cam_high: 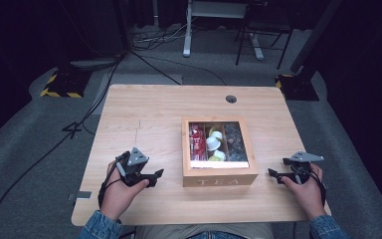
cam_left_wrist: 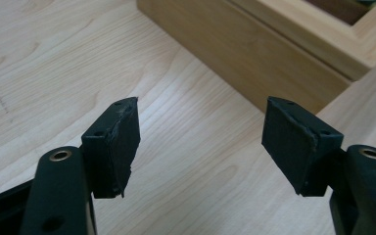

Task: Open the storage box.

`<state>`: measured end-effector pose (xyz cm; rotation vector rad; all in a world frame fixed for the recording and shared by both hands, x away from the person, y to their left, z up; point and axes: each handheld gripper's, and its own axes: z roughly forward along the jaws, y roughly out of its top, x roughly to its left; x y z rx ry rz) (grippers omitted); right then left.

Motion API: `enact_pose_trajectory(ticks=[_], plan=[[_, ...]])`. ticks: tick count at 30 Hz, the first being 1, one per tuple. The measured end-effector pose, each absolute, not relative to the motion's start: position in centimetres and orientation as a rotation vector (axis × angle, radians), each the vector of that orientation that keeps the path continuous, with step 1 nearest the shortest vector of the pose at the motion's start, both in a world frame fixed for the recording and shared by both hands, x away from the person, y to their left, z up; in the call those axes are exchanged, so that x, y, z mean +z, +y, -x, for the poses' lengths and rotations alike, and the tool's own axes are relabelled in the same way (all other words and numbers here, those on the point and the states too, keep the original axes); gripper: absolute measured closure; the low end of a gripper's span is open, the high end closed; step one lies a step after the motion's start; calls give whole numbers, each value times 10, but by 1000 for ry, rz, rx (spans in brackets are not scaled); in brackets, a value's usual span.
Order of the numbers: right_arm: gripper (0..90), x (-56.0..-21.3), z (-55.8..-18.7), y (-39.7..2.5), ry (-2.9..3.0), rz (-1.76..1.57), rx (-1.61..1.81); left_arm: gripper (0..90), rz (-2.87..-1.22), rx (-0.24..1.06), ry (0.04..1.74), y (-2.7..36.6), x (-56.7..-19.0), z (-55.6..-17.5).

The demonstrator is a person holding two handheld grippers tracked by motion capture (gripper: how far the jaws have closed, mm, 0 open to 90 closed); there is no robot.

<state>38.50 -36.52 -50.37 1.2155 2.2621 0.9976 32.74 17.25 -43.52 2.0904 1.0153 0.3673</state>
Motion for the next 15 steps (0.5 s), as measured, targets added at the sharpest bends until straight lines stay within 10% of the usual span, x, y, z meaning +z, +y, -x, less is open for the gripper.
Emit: enact_pose_trajectory(ticks=[15], plan=[[168,-504,-384,-366,2268,-1210,1001,309,-2127,259,842,126,-433,-308]])
